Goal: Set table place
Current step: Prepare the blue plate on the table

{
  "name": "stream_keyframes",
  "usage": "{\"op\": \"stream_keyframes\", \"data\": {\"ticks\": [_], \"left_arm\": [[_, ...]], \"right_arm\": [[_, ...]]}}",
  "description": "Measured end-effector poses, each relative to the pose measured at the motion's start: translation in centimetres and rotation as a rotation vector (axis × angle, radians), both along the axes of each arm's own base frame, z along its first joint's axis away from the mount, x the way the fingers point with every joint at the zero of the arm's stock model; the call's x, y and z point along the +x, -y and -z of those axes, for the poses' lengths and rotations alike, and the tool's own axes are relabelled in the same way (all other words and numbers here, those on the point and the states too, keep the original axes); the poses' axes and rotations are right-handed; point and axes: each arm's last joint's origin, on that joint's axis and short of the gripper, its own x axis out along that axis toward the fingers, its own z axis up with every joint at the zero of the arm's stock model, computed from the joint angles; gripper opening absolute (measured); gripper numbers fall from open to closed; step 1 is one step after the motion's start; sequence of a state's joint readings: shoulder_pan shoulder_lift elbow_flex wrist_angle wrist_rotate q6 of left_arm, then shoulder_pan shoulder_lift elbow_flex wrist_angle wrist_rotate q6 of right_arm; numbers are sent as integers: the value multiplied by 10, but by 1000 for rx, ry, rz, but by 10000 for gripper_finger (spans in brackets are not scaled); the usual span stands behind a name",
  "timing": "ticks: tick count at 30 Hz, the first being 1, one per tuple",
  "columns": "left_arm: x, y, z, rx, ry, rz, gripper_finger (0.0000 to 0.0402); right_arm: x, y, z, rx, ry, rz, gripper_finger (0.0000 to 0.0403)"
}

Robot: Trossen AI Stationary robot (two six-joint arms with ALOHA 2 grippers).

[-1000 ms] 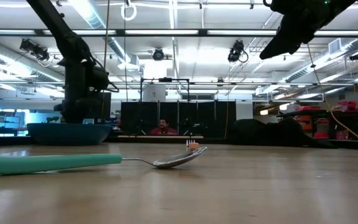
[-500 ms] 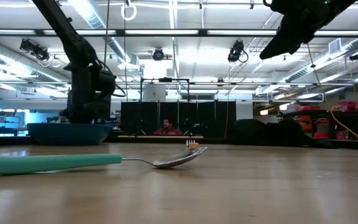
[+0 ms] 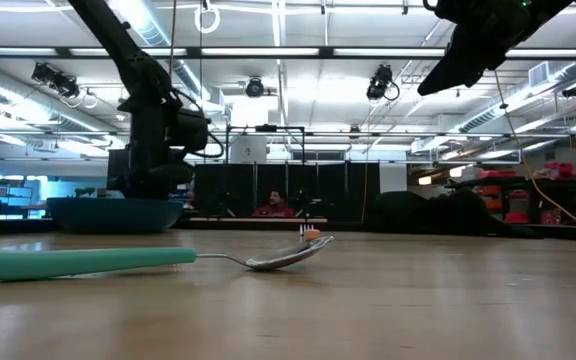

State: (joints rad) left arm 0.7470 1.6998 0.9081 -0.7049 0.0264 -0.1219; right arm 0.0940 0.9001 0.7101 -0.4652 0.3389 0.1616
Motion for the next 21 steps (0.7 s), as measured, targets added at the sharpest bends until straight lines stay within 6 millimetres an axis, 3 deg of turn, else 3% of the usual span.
{"op": "stream_keyframes", "data": {"ticks": [21], "left_arm": [[65,86,1,23,102,136,64]], "right_arm": [[0,0,0,0,0,0,46]]}}
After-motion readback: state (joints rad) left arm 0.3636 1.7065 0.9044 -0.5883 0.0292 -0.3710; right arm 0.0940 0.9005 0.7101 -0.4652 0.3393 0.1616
